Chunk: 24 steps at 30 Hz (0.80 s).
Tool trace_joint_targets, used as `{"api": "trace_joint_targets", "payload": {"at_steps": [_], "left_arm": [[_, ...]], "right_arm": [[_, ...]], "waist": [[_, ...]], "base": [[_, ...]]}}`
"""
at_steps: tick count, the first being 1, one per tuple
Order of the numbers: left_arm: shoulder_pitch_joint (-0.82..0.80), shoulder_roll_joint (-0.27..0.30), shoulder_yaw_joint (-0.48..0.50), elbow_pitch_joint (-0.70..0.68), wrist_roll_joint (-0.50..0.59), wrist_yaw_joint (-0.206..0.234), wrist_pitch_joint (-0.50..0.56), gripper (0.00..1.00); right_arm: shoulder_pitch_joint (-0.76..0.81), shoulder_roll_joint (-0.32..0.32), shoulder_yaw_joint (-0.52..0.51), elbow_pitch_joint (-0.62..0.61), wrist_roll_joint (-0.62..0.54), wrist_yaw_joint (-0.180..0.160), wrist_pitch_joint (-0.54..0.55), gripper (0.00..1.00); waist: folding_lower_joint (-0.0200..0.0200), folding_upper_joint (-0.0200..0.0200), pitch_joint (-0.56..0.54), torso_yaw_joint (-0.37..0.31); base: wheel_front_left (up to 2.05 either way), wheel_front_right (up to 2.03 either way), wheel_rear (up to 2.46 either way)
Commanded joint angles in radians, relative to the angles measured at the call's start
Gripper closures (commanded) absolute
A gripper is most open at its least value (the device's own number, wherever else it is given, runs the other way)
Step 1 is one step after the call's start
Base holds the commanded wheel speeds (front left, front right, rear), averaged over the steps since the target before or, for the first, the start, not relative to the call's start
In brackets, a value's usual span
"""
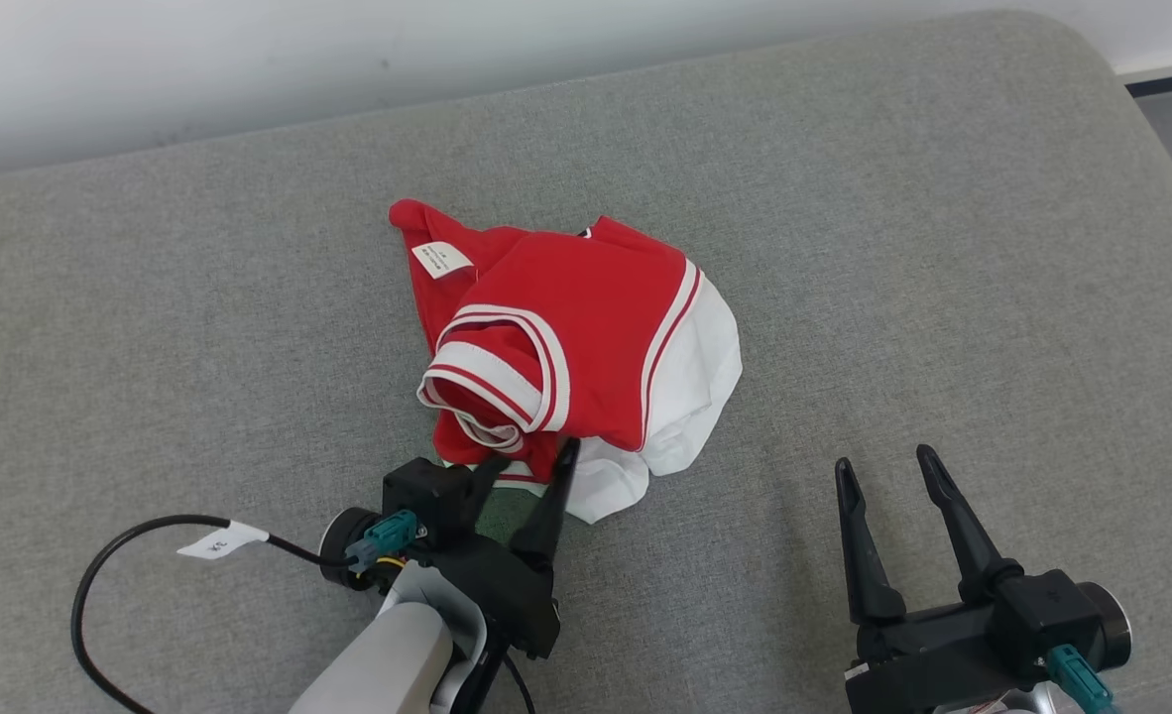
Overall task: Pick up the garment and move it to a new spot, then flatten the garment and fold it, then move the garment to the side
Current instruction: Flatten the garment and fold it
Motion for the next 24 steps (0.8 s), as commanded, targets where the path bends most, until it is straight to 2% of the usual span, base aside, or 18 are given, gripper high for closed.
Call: {"api": "trace_joint_targets", "payload": {"at_steps": [1, 6, 14, 19, 24], "left_arm": [[0.015, 0.007, 0.006, -0.015, 0.005, -0.01, 0.001, 1.0], [0.01, 0.006, -0.022, -0.017, -0.032, -0.039, 0.001, 1.0], [-0.043, 0.006, -0.054, -0.149, -0.167, -0.066, 0.052, 1.0], [-0.115, 0.006, -0.047, -0.25, -0.293, -0.066, 0.133, 1.0], [-0.238, 0.005, -0.004, -0.306, -0.463, -0.039, 0.202, 1.0]], "right_arm": [[-0.005, 0.003, -0.002, 0.003, -0.003, -0.001, 0.0, 0.0], [0.008, 0.005, -0.001, 0.012, 0.0, -0.001, 0.0, 0.0], [0.034, 0.006, 0.014, 0.032, 0.022, -0.001, 0.0, 0.0], [0.054, 0.006, 0.022, 0.044, 0.037, -0.001, 0.0, 0.0], [0.065, 0.007, 0.035, 0.05, 0.049, -0.001, 0.0, 0.0]], "waist": [[-0.0002, -0.0002, -0.008, 0.002], [-0.0002, -0.0002, -0.034, 0.004], [-0.0002, -0.0002, -0.135, -0.023], [-0.0002, -0.0002, -0.194, -0.053], [-0.0002, -0.0002, -0.239, -0.097]], "base": [[0.0, 0.0, 0.0], [0.0, 0.0, 0.0], [0.0, 0.0, 0.0], [0.0, 0.0, 0.0], [0.0, 0.0, 0.0]]}}
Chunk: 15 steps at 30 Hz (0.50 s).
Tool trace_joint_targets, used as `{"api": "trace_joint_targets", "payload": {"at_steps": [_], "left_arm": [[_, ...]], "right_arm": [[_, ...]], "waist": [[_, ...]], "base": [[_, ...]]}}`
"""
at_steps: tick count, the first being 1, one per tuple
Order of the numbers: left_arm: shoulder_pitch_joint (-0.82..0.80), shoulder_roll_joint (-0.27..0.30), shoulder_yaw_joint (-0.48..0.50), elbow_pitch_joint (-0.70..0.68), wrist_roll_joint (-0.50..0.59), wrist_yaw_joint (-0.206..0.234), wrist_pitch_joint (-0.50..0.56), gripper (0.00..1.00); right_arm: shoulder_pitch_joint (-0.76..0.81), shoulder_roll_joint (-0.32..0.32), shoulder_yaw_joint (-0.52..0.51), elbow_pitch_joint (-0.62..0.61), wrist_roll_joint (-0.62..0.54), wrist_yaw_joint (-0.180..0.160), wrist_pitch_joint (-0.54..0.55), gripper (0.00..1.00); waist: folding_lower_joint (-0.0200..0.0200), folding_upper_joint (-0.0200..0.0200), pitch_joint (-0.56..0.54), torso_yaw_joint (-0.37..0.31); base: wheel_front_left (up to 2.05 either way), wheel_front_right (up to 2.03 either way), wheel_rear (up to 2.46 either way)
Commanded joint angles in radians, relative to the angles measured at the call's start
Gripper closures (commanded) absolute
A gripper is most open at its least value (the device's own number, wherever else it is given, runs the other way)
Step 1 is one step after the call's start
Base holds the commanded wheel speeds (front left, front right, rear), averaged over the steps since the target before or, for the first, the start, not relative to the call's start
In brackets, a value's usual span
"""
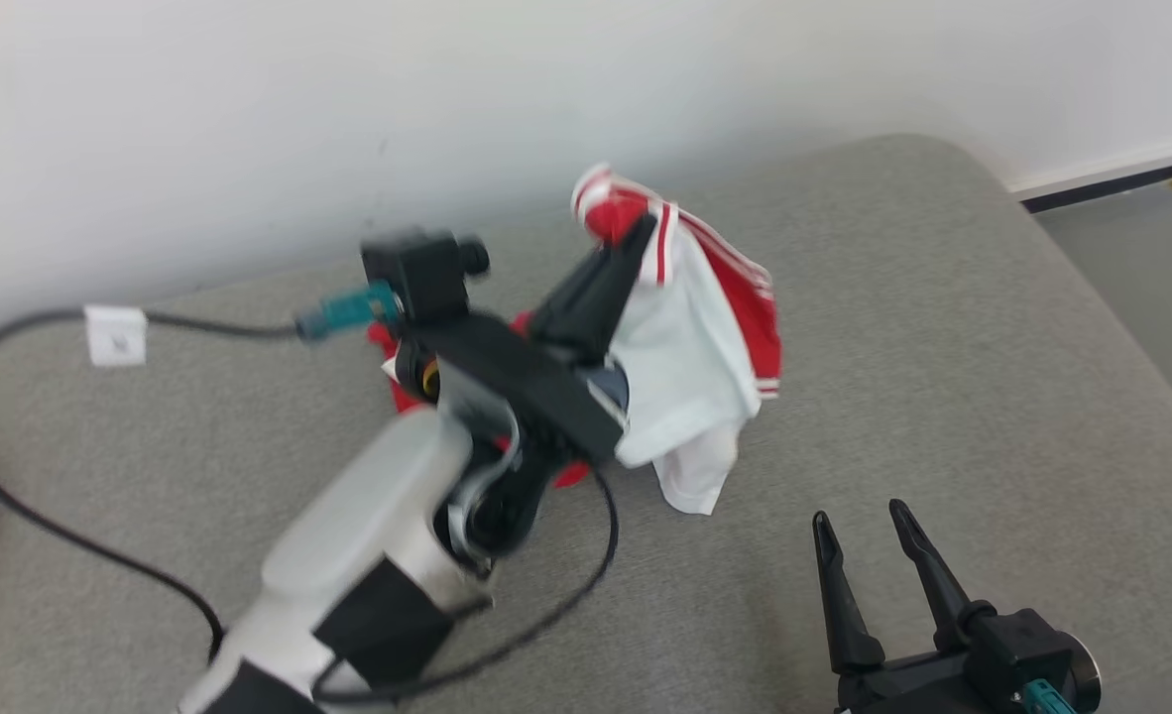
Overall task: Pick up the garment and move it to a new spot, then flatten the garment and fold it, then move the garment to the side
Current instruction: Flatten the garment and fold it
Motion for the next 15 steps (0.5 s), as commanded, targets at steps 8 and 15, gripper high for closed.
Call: {"api": "trace_joint_targets", "payload": {"at_steps": [8, 15], "left_arm": [[-0.287, 0.0, 0.062, 0.021, -0.31, 0.049, 0.026, 1.0], [-0.513, 0.0, 0.054, 0.111, -0.447, 0.052, -0.089, 1.0]], "right_arm": [[0.003, 0.001, 0.025, 0.012, 0.023, -0.001, 0.0, 0.0], [0.018, 0.002, 0.031, 0.022, 0.031, -0.001, 0.0, 0.0]], "waist": [[0.0002, 0.0, -0.075, -0.132], [0.0002, 0.0, -0.097, -0.177]], "base": [[0.0, 0.0, 0.0], [0.0, 0.0, 0.0]]}}
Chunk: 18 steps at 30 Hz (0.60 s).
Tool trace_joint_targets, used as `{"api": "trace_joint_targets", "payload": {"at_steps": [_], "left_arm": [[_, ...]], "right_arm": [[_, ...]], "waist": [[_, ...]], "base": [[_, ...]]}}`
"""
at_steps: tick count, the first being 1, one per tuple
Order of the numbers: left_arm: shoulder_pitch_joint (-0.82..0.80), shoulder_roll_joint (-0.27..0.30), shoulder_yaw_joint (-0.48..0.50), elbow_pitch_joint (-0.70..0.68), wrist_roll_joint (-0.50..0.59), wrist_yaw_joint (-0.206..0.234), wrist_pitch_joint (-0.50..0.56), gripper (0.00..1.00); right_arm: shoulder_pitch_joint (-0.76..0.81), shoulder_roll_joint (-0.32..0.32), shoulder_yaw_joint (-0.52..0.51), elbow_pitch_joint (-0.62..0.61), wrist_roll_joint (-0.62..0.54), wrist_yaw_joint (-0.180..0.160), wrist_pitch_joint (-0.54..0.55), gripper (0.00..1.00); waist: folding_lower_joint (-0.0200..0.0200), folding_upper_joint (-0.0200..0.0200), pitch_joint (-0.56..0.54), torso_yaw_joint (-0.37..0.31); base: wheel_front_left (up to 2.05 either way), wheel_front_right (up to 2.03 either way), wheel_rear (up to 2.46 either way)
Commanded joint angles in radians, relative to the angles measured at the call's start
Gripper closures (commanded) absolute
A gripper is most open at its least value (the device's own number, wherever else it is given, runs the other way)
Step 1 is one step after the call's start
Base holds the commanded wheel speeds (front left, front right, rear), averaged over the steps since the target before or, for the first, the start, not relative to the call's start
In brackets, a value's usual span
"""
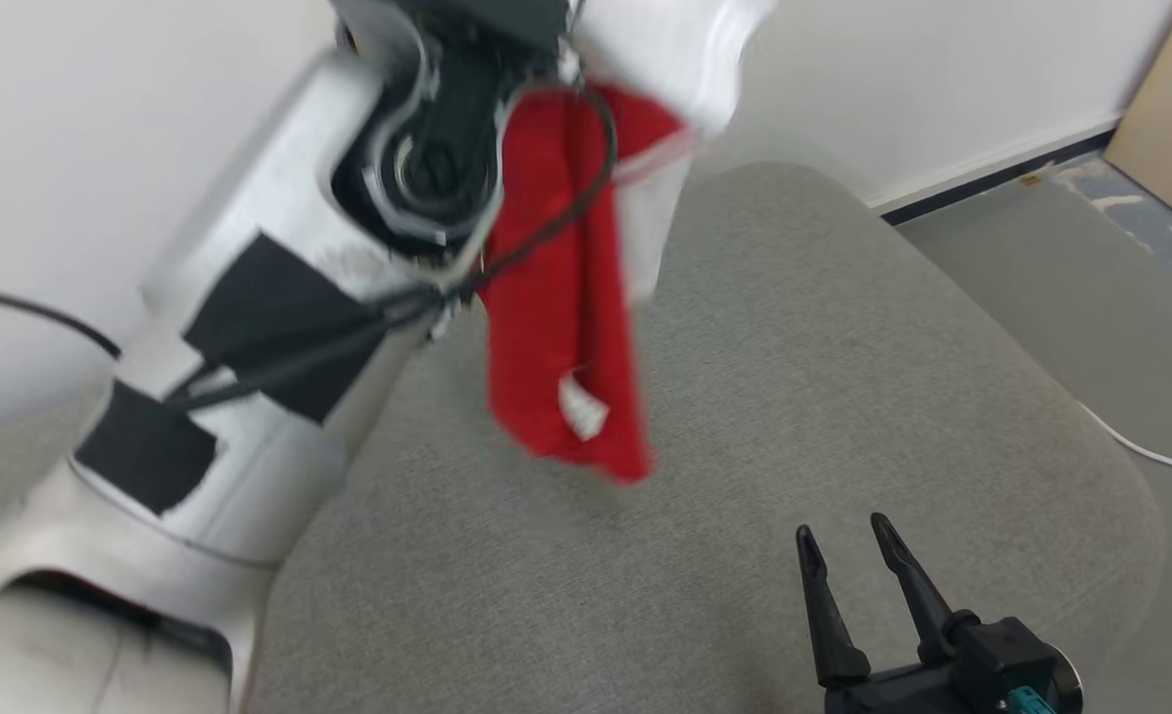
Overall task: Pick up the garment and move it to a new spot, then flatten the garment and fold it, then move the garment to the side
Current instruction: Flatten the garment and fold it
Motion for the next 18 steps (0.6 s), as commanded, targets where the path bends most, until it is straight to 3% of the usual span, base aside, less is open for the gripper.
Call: {"api": "trace_joint_targets", "payload": {"at_steps": [1, 7, 12, 18], "left_arm": [[-0.06, 0.0, -0.012, 0.032, 0.001, -0.01, -0.042, 1.0], [-0.051, 0.0, -0.044, 0.14, -0.054, -0.029, -0.093, 1.0], [0.111, 0.006, -0.08, 0.229, -0.086, -0.047, -0.102, 1.0], [0.381, 0.085, -0.074, 0.28, -0.116, -0.092, -0.112, 1.0]], "right_arm": [[0.015, 0.001, -0.007, -0.001, 0.004, -0.001, 0.0, 0.0], [0.019, 0.004, -0.026, -0.012, 0.005, -0.001, 0.0, 0.0], [0.032, 0.004, -0.048, -0.025, 0.0, -0.001, 0.0, 0.0], [0.048, 0.005, -0.059, -0.034, -0.005, -0.001, 0.0, 0.0]], "waist": [[0.0002, 0.0, -0.02, -0.024], [0.0002, 0.0, -0.016, -0.014], [0.0002, 0.0, -0.005, 0.019], [0.0002, 0.0, 0.006, 0.063]], "base": [[0.0, 0.0, 0.0], [0.0, 0.0, 0.0], [0.0, 0.0, 0.0], [0.0, 0.0, 0.0]]}}
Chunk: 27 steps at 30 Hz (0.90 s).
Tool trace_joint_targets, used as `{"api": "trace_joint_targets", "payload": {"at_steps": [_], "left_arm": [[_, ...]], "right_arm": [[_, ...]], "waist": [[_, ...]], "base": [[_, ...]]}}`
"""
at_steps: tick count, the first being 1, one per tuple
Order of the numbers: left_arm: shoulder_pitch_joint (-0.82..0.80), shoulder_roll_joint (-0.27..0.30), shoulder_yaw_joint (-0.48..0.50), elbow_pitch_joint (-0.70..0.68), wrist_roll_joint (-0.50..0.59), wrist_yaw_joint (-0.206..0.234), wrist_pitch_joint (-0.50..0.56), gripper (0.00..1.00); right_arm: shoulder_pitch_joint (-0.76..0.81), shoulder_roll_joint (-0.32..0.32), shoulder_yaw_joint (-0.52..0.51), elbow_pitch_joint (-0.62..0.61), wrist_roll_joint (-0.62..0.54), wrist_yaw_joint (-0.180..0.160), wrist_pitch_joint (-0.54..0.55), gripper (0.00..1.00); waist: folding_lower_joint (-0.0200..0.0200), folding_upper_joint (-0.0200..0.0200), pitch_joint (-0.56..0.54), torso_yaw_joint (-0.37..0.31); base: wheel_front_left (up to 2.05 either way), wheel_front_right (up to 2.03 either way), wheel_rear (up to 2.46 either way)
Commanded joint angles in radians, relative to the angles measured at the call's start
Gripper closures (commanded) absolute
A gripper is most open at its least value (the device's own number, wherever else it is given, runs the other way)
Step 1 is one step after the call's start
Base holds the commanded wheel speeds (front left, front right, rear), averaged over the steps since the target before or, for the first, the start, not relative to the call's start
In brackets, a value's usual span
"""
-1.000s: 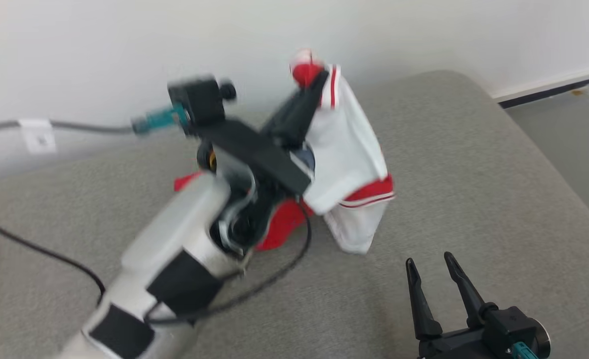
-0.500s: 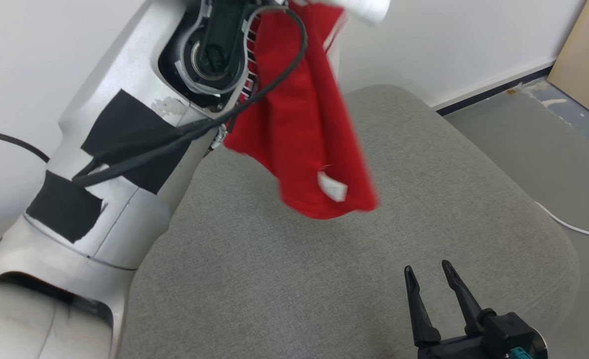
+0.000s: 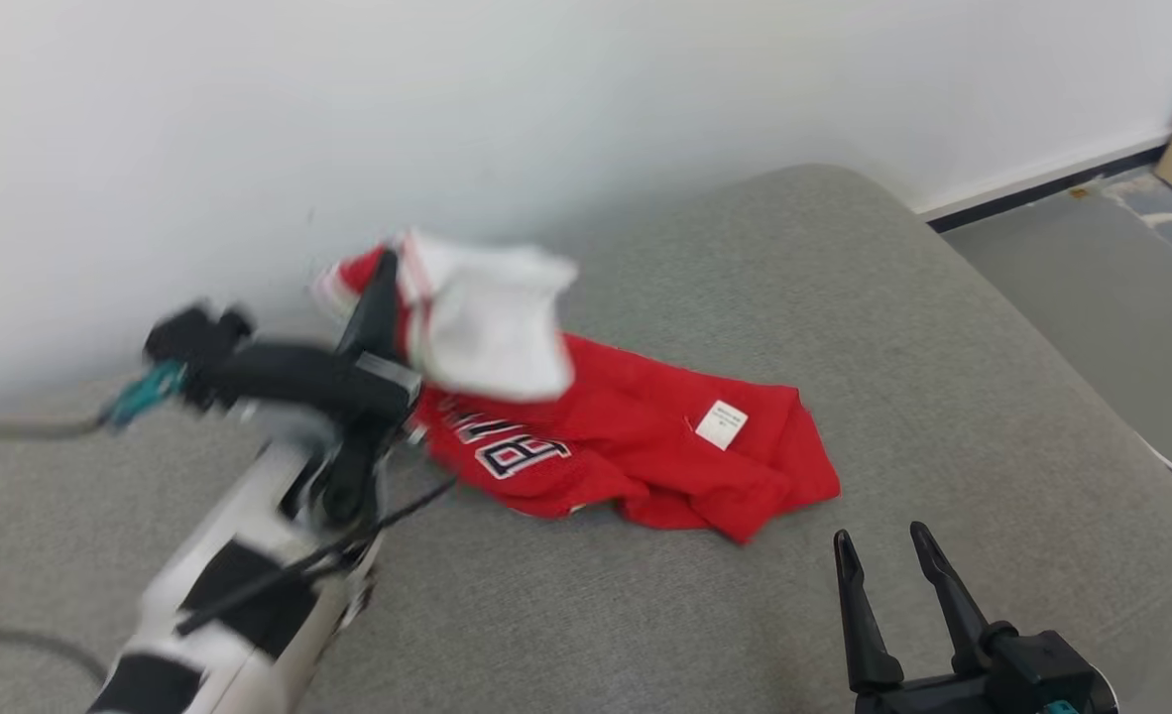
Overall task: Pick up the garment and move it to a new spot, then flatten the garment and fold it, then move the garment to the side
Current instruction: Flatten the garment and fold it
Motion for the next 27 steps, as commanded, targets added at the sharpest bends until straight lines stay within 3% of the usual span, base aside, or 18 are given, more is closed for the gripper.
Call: {"api": "trace_joint_targets", "payload": {"at_steps": [1, 7, 13, 19, 26, 27], "left_arm": [[0.028, 0.021, 0.014, 0.001, 0.001, -0.011, -0.008, 1.0], [0.231, 0.124, 0.121, -0.016, 0.017, -0.044, -0.017, 1.0], [0.428, 0.182, 0.273, -0.083, 0.06, -0.065, -0.018, 1.0], [0.572, 0.193, 0.356, -0.151, 0.076, -0.076, -0.018, 1.0], [0.673, 0.171, 0.432, -0.196, 0.042, -0.058, -0.018, 1.0], [0.682, 0.171, 0.442, -0.2, 0.047, -0.051, -0.018, 0.8]], "right_arm": [[0.015, 0.001, -0.003, -0.003, -0.004, -0.001, 0.0, 0.0], [0.024, 0.001, -0.006, -0.004, -0.012, -0.001, 0.0, 0.0], [0.026, -0.005, -0.006, -0.009, -0.016, -0.001, 0.0, 0.0], [0.032, -0.011, -0.003, -0.007, -0.018, -0.001, 0.0, 0.0], [0.037, -0.015, -0.01, -0.007, -0.015, -0.001, 0.0, 0.0], [0.038, -0.016, -0.011, -0.005, -0.014, -0.001, 0.0, 0.0]], "waist": [[-0.0001, 0.0, 0.007, 0.022], [-0.0001, 0.0, 0.0, 0.06], [-0.0001, 0.0, -0.004, 0.085], [-0.0001, 0.0, -0.002, 0.117], [-0.0001, 0.0, -0.002, 0.141], [-0.0001, 0.0, -0.002, 0.144]], "base": [[0.0, 0.0, 0.0], [0.0, 0.0, 0.0], [0.0, 0.0, 0.0], [0.0, 0.0, 0.0], [0.0, 0.0, 0.0], [0.0, 0.0, 0.0]]}}
